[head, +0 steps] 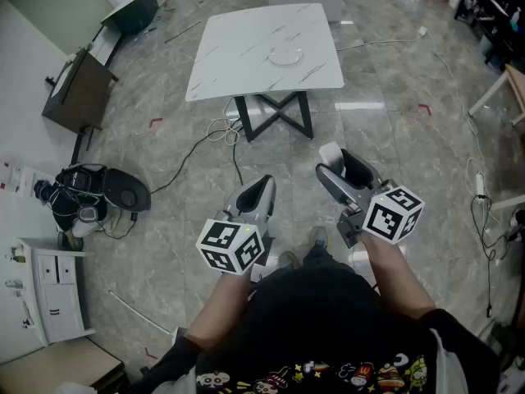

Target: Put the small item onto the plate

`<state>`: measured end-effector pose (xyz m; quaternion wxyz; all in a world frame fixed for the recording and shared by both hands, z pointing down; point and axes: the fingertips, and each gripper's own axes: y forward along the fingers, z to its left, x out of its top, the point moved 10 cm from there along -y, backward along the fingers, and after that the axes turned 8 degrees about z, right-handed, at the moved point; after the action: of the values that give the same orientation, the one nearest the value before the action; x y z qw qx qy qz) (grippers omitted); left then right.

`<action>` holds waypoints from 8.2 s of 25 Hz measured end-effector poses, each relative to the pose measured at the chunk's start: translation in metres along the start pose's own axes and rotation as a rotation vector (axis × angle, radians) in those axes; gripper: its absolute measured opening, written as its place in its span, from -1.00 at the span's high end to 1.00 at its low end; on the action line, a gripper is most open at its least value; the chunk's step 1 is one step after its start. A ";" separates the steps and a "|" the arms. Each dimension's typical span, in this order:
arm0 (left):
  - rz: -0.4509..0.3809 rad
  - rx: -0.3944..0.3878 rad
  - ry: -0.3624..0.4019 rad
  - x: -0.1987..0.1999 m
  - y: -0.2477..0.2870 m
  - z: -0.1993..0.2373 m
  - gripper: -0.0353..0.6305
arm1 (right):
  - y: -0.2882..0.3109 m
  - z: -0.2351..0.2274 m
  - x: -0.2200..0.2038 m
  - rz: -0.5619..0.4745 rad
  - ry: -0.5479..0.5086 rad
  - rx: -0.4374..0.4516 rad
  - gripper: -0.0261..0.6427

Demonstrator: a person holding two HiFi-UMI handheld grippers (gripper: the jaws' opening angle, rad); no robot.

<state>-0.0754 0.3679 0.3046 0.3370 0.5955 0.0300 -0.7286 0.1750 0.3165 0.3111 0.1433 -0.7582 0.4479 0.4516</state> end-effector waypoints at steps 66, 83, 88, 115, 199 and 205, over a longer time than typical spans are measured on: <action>0.083 -0.158 -0.017 0.143 0.238 0.207 0.89 | 0.225 -0.145 0.136 0.069 -0.007 -0.167 -0.12; 0.049 -0.190 -0.029 0.162 0.249 0.253 0.89 | 0.284 -0.141 0.145 0.096 -0.002 -0.175 -0.12; 0.063 -0.184 -0.022 0.170 0.265 0.256 0.89 | 0.291 -0.156 0.153 0.094 0.005 -0.168 -0.12; 0.241 0.007 -0.187 0.154 0.457 0.330 0.89 | 0.437 -0.379 0.184 0.402 -0.037 -0.126 -0.12; 0.081 0.142 0.055 0.237 0.416 0.338 0.89 | 0.351 -0.333 0.276 0.184 -0.360 -0.352 0.87; 0.002 0.162 -0.005 0.239 0.399 0.339 0.89 | 0.347 -0.347 0.264 0.210 -0.363 -0.408 0.87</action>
<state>-0.1675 -0.1997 0.3330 0.2885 0.6190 -0.0303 -0.7299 0.1380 -0.2376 0.3523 0.0178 -0.6277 0.3910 0.6729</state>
